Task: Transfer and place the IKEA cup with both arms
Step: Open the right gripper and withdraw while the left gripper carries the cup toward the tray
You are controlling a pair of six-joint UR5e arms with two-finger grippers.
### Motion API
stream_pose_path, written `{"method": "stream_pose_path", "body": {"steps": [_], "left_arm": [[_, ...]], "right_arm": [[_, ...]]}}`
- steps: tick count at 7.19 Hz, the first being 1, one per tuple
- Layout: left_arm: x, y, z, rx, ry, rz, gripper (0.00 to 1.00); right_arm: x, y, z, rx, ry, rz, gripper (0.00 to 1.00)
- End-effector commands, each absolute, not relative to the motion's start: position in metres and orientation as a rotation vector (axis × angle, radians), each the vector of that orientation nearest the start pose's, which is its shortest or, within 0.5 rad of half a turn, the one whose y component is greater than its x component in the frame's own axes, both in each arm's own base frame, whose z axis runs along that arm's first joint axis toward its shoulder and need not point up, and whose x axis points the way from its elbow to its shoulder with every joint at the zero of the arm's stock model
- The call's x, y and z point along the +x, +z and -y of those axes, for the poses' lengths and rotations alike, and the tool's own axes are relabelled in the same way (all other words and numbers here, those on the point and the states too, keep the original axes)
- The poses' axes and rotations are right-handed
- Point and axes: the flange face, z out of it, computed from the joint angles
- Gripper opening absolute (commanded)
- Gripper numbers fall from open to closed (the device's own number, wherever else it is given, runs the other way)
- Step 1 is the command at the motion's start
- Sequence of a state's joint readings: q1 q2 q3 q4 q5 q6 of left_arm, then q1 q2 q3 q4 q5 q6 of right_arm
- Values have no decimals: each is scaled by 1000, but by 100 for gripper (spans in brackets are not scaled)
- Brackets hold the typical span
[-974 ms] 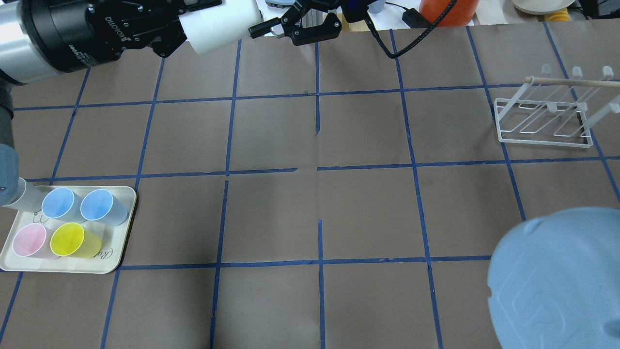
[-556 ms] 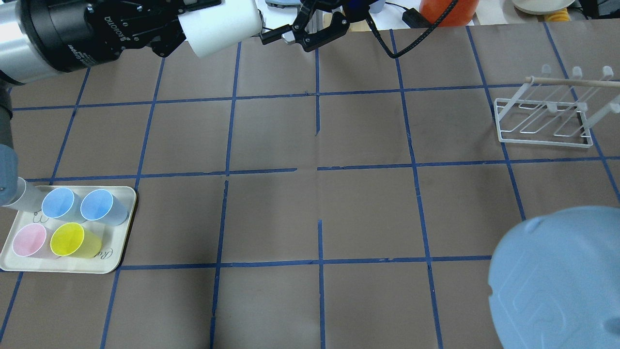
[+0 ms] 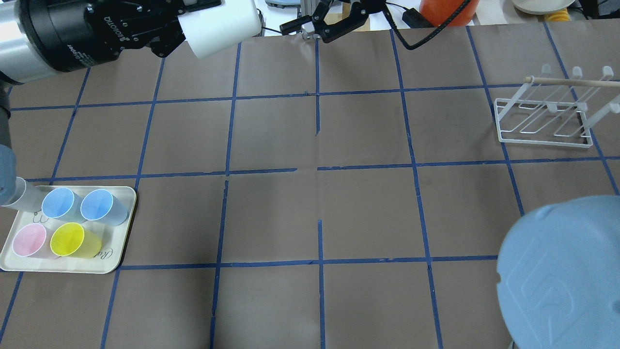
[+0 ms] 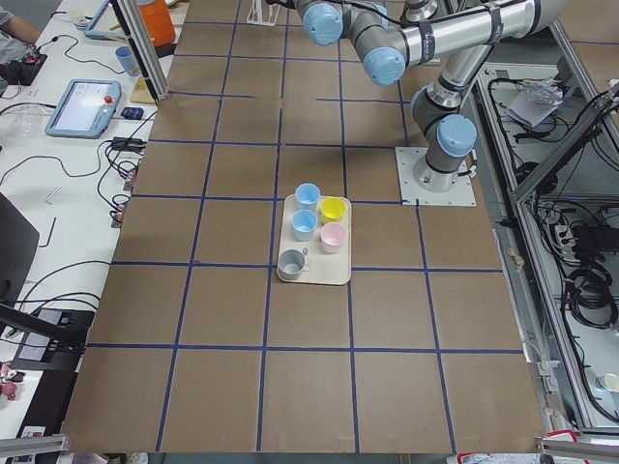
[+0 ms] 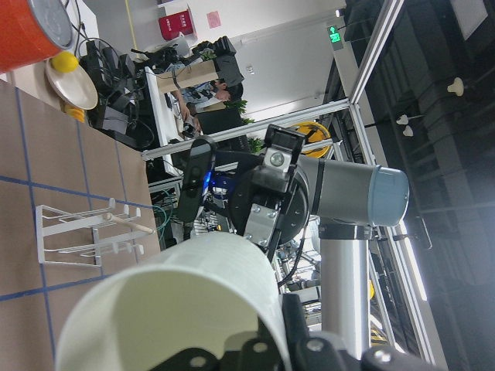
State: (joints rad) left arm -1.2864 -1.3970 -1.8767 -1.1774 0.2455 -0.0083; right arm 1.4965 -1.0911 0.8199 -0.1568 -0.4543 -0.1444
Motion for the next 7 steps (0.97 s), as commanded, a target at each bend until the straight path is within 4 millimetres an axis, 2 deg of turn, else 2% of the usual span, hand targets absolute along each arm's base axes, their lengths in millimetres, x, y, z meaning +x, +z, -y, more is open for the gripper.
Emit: {"method": "stream_pose_path", "body": {"steps": [1,2,3,4,5,6,7], "left_arm": [[-75,540,478,175,493,2138,0],[-51,531,485,239,493,2243,0],[-23,522,487,307,493,2341,0],[3,509,482,340,488,2486,0],[46,493,470,277,450,2731,0],[91,481,458,143,408,2892,0],[129,470,449,71,367,2947,0]], "right_arm": [[105,527,594,569,969,-1935,100],[94,522,601,534,936,-2115,94],[79,517,617,550,835,-2352,94],[65,518,626,544,716,-2599,99],[58,519,631,520,649,-2706,100],[49,516,639,486,589,-2853,100],[54,505,654,437,504,-2964,100]]}}
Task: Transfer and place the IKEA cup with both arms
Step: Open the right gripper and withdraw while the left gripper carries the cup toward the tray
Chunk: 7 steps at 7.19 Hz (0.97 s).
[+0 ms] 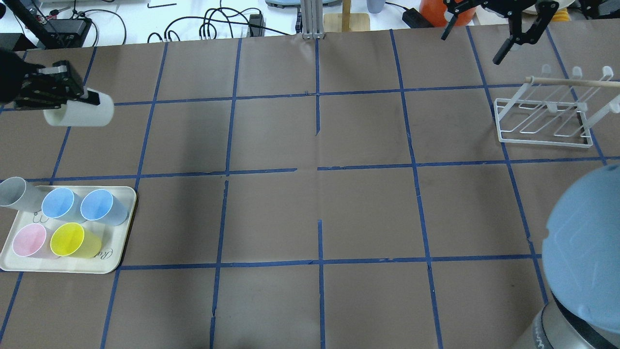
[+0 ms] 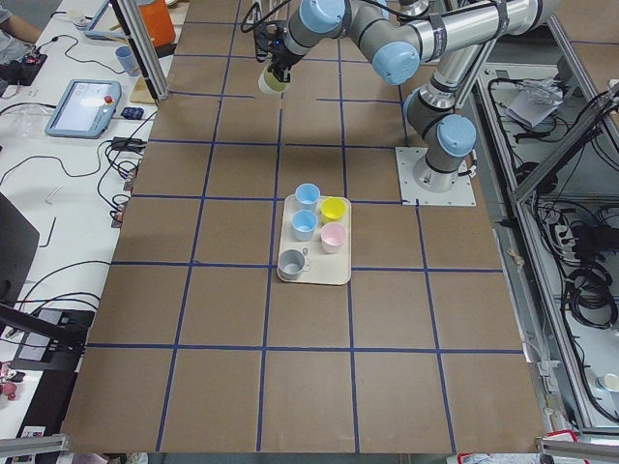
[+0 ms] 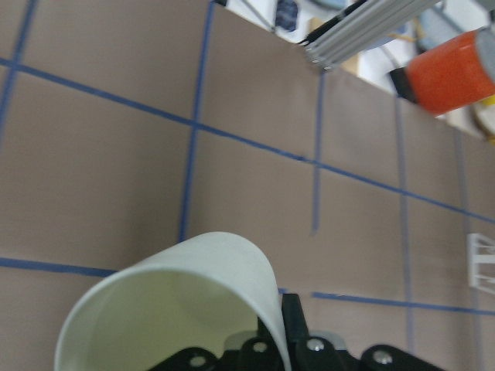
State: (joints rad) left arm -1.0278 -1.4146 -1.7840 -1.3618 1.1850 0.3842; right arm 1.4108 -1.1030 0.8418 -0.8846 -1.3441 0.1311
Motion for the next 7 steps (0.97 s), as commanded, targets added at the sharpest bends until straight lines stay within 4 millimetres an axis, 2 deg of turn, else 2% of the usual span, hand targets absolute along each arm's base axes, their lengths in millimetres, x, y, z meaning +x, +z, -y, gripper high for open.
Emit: {"method": "stream_pose_path", "body": {"steps": [1,2,3,4,5,6,7], "left_arm": [[166,451,440,172,-266,-3191,0],[186,437,438,300,-186,-3158,0],[225,422,427,328,-106,-3148,0],[283,407,403,305,-94,-3172,0],[320,390,386,324,-97,-3175,0],[337,369,389,364,-83,-3163,0],[343,346,392,367,-67,-3202,0]], "right_arm": [[60,503,666,415,408,-3030,100],[65,493,674,430,379,-3040,100],[62,480,684,457,329,-3067,100],[67,462,689,439,278,-3115,100],[90,441,688,412,232,-3160,100],[98,455,664,466,209,-3169,100],[104,479,627,462,179,-3168,100]]}}
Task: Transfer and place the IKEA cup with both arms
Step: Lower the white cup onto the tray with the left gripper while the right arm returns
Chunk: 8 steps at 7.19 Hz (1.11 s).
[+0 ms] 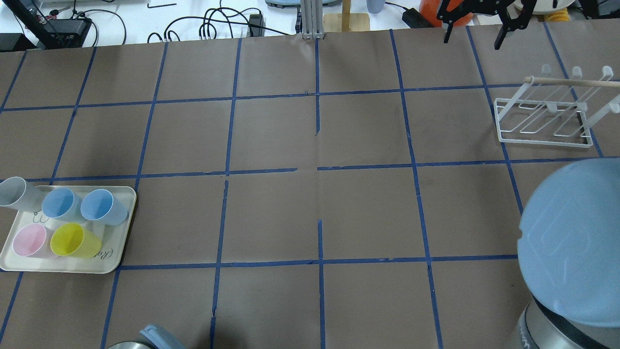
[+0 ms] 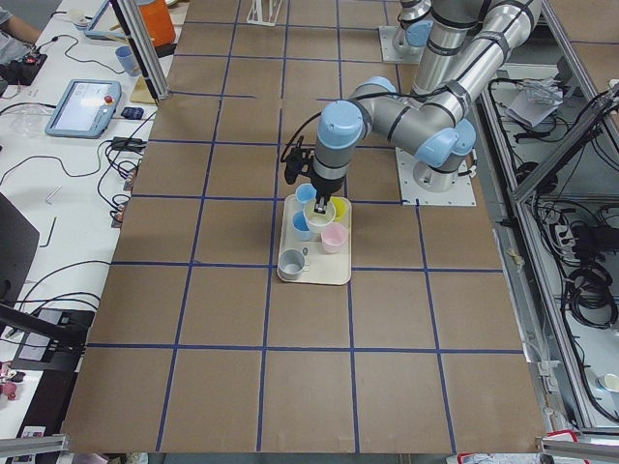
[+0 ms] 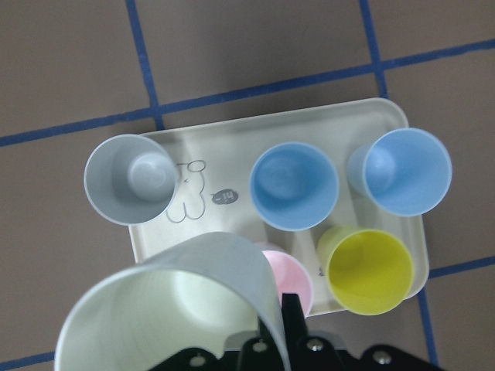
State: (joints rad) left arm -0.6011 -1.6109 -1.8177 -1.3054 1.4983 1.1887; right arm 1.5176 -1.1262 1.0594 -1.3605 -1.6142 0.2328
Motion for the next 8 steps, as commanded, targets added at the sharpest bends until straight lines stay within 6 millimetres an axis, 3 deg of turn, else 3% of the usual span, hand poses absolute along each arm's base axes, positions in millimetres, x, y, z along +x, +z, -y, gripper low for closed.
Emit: {"method": "stream_pose_path", "body": {"steps": [1,2,3,4,5,6,8], "left_arm": [[351,326,394,356,-44,-3226,0],[355,310,393,352,-19,-3248,0],[362,304,396,348,-31,-3226,0],[366,284,387,300,-7,-3269,0],[361,267,380,293,0,-3280,0],[361,264,380,294,-23,-3244,0],[358,257,379,287,-12,-3260,3]], "right_arm": [[107,492,579,455,186,-3170,100],[109,497,528,453,177,-3170,100],[111,501,489,440,176,-3162,100],[112,500,469,459,178,-3157,100],[112,493,470,430,198,-3162,100],[117,492,470,417,207,-3120,100],[121,463,476,369,302,-3078,100]]}}
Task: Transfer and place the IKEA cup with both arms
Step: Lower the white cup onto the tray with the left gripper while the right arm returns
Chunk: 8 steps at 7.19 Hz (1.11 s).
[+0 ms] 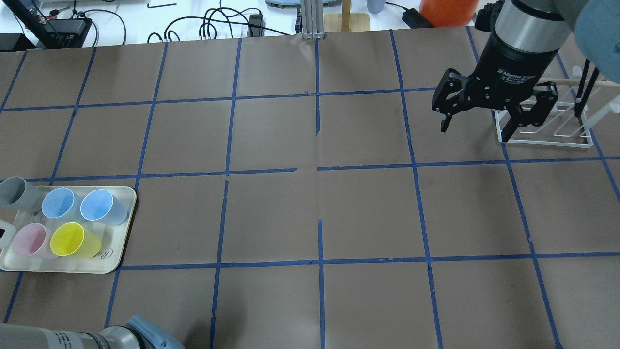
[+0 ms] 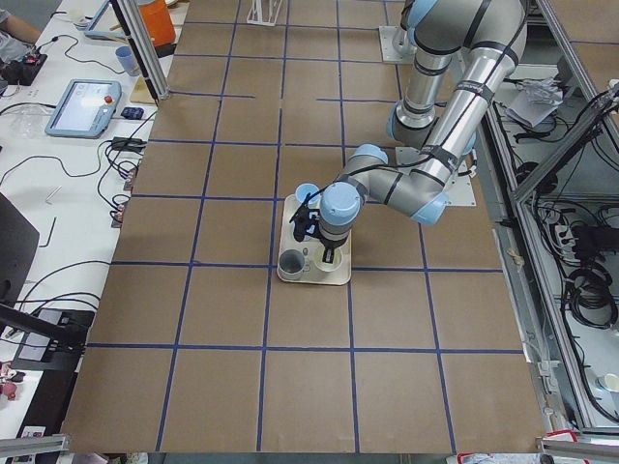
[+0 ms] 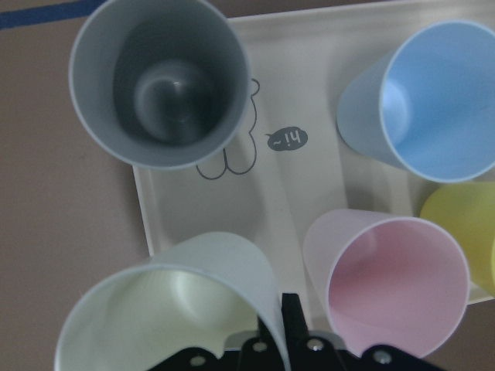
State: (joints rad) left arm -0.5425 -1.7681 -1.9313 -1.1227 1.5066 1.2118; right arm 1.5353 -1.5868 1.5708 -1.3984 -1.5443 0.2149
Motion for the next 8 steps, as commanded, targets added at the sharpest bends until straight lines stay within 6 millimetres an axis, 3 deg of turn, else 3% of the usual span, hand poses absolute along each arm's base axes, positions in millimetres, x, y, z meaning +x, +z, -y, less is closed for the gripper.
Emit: {"method": "stream_pose_path", "body": {"steps": [1,2,3,4,6,8], "left_arm": [[353,247,376,288,2,-3278,19],[349,242,375,295,5,-3282,38],[350,242,375,293,1,-3280,85],[352,245,376,293,1,-3273,97],[359,258,379,292,-13,-3245,97],[371,286,386,292,-13,-3245,97]], "right_arm": [[121,458,487,375,220,-3077,100],[120,462,490,390,139,-3085,100],[119,464,491,388,116,-3096,100],[119,465,490,388,111,-3097,100],[119,466,487,386,111,-3099,100],[121,467,487,374,106,-3099,100]]}}
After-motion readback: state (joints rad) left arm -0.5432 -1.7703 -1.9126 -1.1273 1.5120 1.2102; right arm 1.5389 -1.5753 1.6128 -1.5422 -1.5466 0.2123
